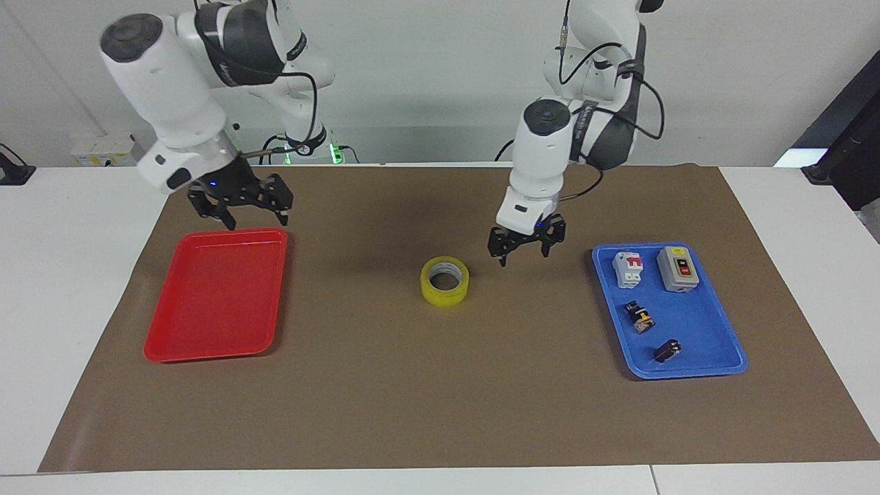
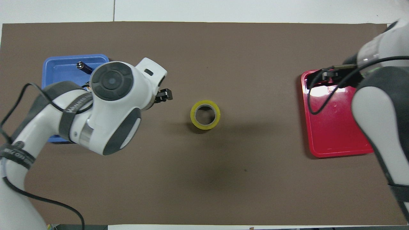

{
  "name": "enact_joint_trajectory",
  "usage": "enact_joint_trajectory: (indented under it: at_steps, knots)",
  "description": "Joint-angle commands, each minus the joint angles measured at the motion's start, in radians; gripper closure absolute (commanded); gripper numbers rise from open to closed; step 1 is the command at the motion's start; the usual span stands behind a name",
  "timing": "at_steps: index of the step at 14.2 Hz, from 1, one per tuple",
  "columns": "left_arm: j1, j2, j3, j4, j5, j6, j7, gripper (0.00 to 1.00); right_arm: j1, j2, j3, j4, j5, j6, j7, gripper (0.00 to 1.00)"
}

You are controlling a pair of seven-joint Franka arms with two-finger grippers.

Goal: Place and move tape with both arms
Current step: 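Withdraw the left gripper while the right gripper reaches the tape roll, then grasp the yellow tape roll with the right gripper and lift it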

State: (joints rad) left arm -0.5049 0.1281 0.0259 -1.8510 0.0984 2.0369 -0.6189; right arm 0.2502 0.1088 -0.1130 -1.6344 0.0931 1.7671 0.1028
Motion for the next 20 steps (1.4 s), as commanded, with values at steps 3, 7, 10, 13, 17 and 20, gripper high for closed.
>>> enact_joint_trajectory:
  at_steps: [3,7,10,13,17,20]
  knots:
    - [0.230,-0.100,-0.009,-0.016,-0.072,-0.086,0.305,0.00,0.191,0.120,-0.002,-0.080,0.010,0.260,0.218,0.00]
    - [0.403,-0.148,0.000,0.065,-0.144,-0.249,0.539,0.00,0.306,0.193,-0.002,-0.114,0.010,0.351,0.294,0.00]
    - [0.447,-0.130,0.000,0.183,-0.134,-0.365,0.600,0.00,0.362,0.279,-0.002,-0.114,0.010,0.454,0.386,0.00]
    - [0.497,-0.087,0.000,0.298,-0.140,-0.463,0.616,0.00,0.383,0.289,-0.002,-0.151,0.010,0.471,0.396,0.00]
    - [0.493,-0.096,-0.001,0.260,-0.143,-0.463,0.620,0.00,0.405,0.275,-0.002,-0.203,0.008,0.494,0.387,0.06]
    - [0.491,-0.097,-0.001,0.256,-0.143,-0.458,0.620,0.00,0.406,0.272,-0.002,-0.223,0.008,0.509,0.387,0.17]
